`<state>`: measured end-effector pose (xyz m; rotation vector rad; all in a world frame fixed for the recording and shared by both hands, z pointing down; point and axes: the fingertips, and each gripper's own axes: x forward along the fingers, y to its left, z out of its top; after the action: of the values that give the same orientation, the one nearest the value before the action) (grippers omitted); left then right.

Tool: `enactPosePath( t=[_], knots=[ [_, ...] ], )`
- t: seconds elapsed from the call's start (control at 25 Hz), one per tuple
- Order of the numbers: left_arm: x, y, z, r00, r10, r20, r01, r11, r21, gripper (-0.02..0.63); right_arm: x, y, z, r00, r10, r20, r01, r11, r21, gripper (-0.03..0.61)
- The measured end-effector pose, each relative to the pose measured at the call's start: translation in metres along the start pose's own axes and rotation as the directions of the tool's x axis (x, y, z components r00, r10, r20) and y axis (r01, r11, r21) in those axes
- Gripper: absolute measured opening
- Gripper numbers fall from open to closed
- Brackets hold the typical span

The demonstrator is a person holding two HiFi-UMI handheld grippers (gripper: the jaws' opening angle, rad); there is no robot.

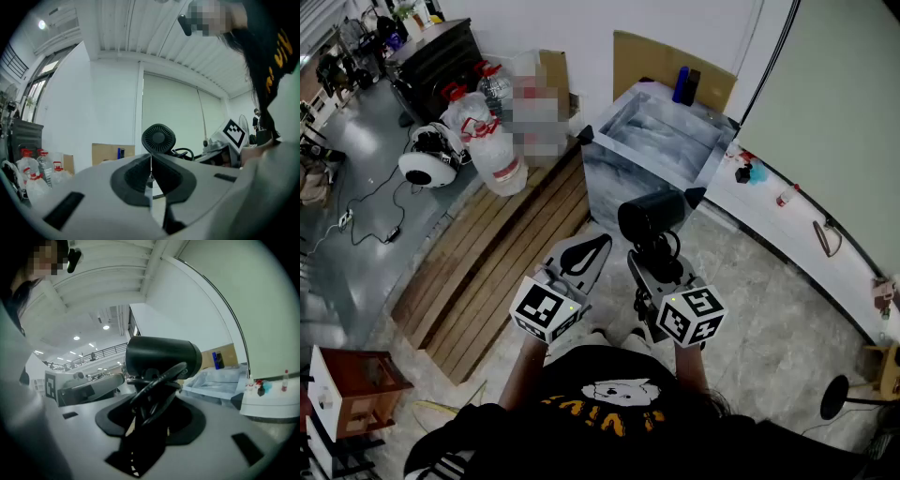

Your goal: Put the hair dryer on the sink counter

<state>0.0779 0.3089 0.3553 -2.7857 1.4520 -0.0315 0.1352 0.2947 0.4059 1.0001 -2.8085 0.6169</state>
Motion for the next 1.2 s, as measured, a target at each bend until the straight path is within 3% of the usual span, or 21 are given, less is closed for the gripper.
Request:
enactPosePath(
  t=[0.76,1.2],
  knots=[
    [-0.042,0.046,-0.021,1.0,0.003,-0.01,-0.003,0.999,-0.039,0.009,0.035,0.041,-0.024,1.0,-0.003,-0.028,0.004,1.0,0.013,0.178],
    [-0.037,0.064,-0.035,1.0,0.029,-0.011,-0.03,0.995,-0.1,0.009,0.047,0.02,-0.017,0.998,-0.031,-0.061,0.033,0.999,0.022,0.178]
  ],
)
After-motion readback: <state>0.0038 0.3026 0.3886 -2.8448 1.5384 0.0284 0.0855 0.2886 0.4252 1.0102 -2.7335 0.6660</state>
